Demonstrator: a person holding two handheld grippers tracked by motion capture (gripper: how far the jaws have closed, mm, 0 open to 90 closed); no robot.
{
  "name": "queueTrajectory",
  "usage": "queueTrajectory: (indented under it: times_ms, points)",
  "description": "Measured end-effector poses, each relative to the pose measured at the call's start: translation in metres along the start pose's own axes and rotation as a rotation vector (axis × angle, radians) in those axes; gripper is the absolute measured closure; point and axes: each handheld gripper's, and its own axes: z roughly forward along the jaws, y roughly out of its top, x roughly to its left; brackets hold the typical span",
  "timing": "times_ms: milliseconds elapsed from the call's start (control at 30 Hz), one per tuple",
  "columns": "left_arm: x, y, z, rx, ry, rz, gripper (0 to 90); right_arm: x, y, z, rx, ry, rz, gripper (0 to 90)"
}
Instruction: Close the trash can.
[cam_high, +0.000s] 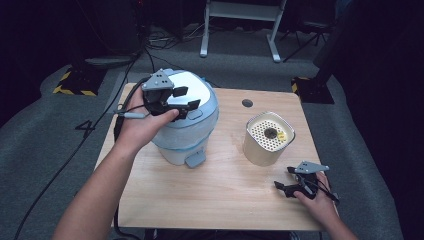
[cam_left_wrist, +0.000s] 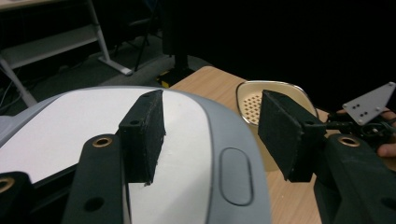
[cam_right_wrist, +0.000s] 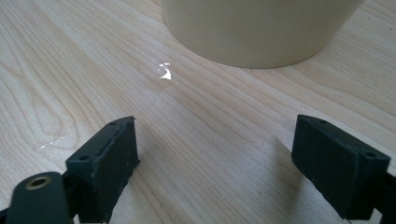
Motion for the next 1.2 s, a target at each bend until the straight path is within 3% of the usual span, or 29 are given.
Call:
queueTrajectory:
  times_ms: [167,333,600,867,1200]
  points:
    - [-0.020,-0.007,-0.010,-0.010,-0.021,0.040,38.7,0.000,0.000,0.000,0.000,0.000,0.000,14.2]
    - [-0.035,-0.023,-0.021,-0.021,-0.054,0.045,39.5,0.000,0.000,0.000,0.000,0.000,0.001,14.2]
    - [-0.051,-0.057,-0.029,0.018,-0.073,0.056,39.5,0.000,0.001,0.001,0.002,0.000,0.000,13.9]
    - [-0.051,-0.097,-0.028,0.076,-0.072,0.054,38.9,0.000,0.001,0.001,0.002,0.000,0.000,13.9]
    - [-0.038,-0.139,-0.026,0.102,-0.041,-0.007,37.8,0.000,0.001,0.001,0.002,0.000,0.000,13.9]
